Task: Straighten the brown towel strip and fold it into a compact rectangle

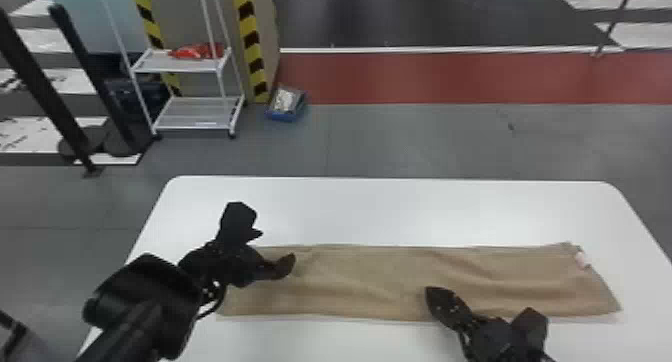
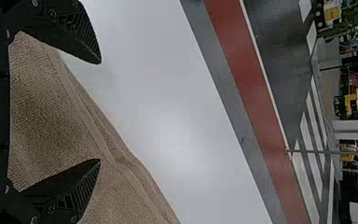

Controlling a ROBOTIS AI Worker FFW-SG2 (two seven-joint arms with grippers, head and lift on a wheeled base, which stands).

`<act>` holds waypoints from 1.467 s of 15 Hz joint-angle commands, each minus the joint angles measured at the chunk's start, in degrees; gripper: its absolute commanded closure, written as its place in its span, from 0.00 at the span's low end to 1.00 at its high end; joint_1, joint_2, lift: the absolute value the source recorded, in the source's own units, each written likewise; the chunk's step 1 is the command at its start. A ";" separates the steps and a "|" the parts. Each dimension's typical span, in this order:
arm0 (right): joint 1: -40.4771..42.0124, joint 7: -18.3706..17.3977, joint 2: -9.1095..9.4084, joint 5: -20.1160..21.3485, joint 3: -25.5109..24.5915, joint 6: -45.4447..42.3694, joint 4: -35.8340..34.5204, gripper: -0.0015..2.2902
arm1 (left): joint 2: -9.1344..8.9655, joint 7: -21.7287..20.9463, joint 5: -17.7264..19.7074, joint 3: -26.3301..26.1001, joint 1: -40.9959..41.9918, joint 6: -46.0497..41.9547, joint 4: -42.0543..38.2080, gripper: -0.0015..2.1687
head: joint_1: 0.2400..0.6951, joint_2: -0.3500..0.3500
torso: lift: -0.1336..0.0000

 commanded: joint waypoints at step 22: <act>3.31 6.89 -5.56 -6.62 -18.67 1.19 -11.91 0.26 | 0.47 10.65 11.61 19.95 16.98 20.18 -19.33 0.10 | 1.00 0.47 | 1.00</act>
